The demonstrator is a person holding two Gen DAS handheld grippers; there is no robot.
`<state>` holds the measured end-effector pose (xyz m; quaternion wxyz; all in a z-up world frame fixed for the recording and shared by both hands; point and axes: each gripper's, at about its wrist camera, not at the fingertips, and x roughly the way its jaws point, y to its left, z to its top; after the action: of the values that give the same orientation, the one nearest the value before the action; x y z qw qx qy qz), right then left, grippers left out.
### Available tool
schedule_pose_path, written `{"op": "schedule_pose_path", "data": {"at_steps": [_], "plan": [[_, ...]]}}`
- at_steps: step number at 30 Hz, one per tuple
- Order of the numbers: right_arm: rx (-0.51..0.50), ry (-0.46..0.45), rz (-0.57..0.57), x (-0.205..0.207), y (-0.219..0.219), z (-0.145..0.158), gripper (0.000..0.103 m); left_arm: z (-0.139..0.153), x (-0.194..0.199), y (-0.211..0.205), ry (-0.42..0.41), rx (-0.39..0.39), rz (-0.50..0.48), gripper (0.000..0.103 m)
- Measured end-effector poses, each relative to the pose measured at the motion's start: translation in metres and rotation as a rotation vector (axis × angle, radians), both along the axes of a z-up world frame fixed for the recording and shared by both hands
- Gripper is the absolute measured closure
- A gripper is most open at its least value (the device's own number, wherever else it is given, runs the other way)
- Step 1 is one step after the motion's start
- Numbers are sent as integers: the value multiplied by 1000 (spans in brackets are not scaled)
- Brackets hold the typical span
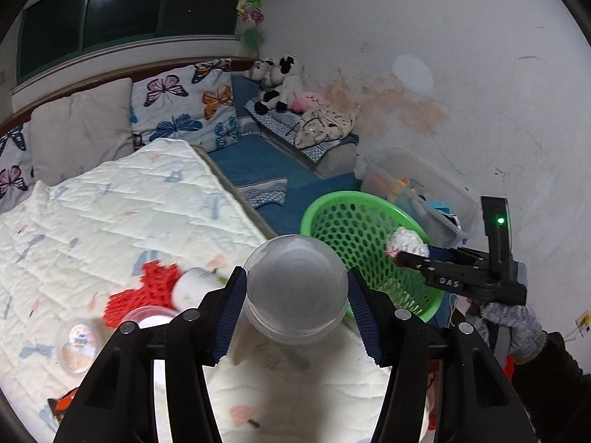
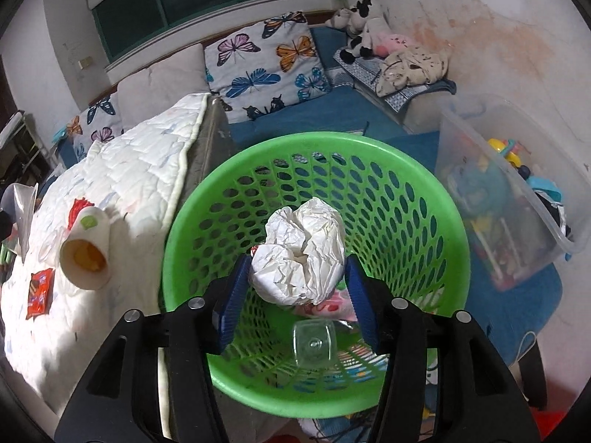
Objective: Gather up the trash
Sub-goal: 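Carry tissue and clear cup over the green basket and open both tools to drop them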
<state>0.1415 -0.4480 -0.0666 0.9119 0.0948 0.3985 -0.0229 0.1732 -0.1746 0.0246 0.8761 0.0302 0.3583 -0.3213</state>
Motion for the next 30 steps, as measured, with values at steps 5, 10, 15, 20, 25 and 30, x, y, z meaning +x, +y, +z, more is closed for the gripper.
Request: {"op": "schedule_pose_path", "data": {"at_steps": [5, 10, 15, 20, 25, 30], "plan": [[10, 2, -11, 0, -5, -2, 43, -5, 4, -23, 15, 10, -29, 49], [23, -10, -19, -9, -12, 2, 43, -10, 11, -52, 23, 27, -62, 49], [28, -26, -32, -24, -19, 7, 42, -20, 16, -82, 44, 46, -93, 49], [51, -50, -49, -42, -24, 11, 40, -30, 18, -104, 56, 68, -111, 49], [70, -58, -51, -53, -26, 13, 39, -39, 24, -124, 79, 81, -119, 49], [83, -64, -43, -60, -23, 14, 39, -46, 27, -135, 93, 81, -126, 38]]}}
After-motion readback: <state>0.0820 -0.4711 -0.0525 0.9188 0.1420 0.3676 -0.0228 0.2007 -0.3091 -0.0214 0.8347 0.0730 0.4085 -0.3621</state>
